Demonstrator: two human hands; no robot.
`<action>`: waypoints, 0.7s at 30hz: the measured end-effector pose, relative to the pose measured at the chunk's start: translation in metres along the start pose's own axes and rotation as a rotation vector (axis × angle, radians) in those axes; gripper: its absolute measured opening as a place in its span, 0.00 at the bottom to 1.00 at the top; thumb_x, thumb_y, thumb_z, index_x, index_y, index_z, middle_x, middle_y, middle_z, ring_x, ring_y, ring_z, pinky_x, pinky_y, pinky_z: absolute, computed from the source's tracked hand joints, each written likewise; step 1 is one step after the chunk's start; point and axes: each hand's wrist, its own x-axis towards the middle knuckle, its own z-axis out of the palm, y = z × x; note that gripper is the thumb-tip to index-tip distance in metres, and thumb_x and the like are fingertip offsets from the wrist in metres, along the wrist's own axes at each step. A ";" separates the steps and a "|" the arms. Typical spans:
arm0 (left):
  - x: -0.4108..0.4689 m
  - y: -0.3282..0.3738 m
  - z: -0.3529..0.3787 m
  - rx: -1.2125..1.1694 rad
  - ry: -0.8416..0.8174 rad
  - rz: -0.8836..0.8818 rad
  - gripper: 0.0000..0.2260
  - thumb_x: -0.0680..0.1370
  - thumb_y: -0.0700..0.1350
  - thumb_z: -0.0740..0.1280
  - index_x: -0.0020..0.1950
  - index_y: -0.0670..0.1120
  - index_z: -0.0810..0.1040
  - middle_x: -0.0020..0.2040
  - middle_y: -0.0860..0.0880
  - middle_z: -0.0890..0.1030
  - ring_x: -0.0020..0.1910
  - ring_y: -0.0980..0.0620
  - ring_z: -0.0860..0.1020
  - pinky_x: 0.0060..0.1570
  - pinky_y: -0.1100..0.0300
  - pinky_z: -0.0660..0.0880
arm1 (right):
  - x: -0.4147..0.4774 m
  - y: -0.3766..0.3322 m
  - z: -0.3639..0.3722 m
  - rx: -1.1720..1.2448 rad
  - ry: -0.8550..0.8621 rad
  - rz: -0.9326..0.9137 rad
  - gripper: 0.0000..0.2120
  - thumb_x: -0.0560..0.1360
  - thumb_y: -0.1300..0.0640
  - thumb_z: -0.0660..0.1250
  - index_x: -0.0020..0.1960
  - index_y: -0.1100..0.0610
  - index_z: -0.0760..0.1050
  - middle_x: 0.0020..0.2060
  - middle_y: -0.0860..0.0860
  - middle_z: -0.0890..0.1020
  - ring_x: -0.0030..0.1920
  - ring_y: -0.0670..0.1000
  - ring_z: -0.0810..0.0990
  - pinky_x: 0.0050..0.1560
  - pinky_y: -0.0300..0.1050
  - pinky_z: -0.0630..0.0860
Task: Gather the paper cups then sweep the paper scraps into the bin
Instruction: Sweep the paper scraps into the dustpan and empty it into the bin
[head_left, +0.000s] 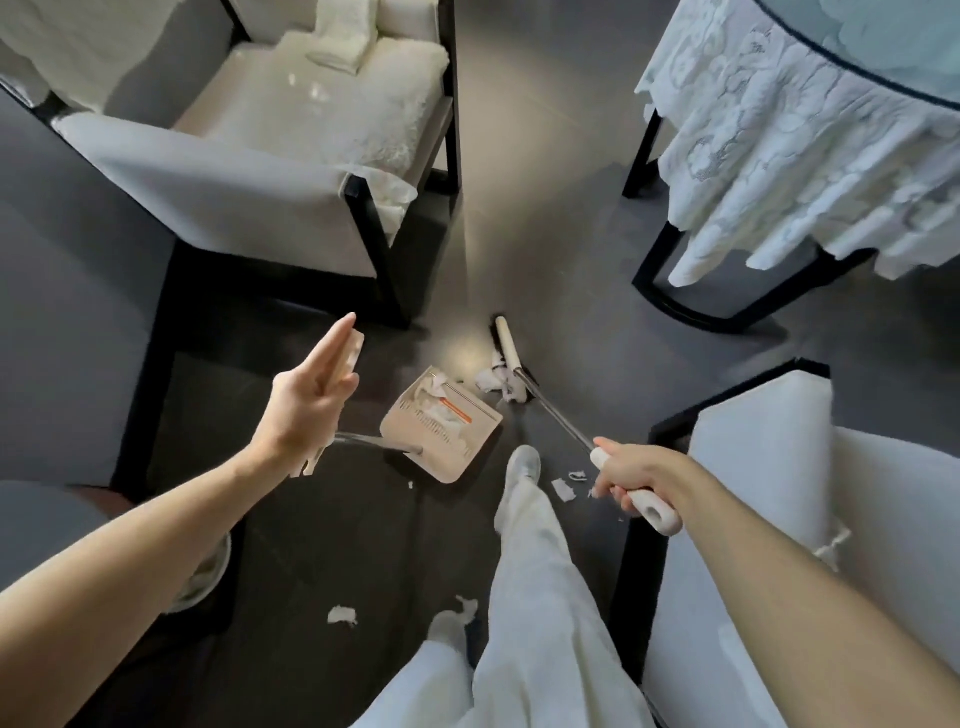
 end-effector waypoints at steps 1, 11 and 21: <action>-0.018 -0.006 -0.004 -0.006 0.000 -0.007 0.32 0.79 0.33 0.63 0.67 0.70 0.67 0.59 0.73 0.74 0.60 0.65 0.66 0.61 0.66 0.66 | -0.007 0.018 0.014 0.011 -0.015 0.009 0.37 0.76 0.69 0.59 0.75 0.39 0.56 0.34 0.53 0.76 0.21 0.44 0.66 0.23 0.36 0.67; -0.129 -0.016 -0.013 0.065 0.038 -0.005 0.30 0.78 0.33 0.64 0.74 0.60 0.65 0.67 0.58 0.72 0.64 0.59 0.71 0.60 0.73 0.67 | -0.089 0.132 0.053 0.096 0.008 -0.130 0.37 0.73 0.72 0.59 0.75 0.44 0.60 0.31 0.53 0.73 0.20 0.44 0.66 0.20 0.35 0.65; -0.239 -0.012 0.011 -0.037 0.175 -0.038 0.30 0.79 0.31 0.61 0.75 0.56 0.63 0.69 0.59 0.69 0.62 0.76 0.67 0.60 0.78 0.64 | -0.090 0.216 0.075 -0.173 0.296 -0.218 0.16 0.67 0.68 0.53 0.51 0.56 0.70 0.35 0.58 0.72 0.34 0.55 0.70 0.29 0.40 0.62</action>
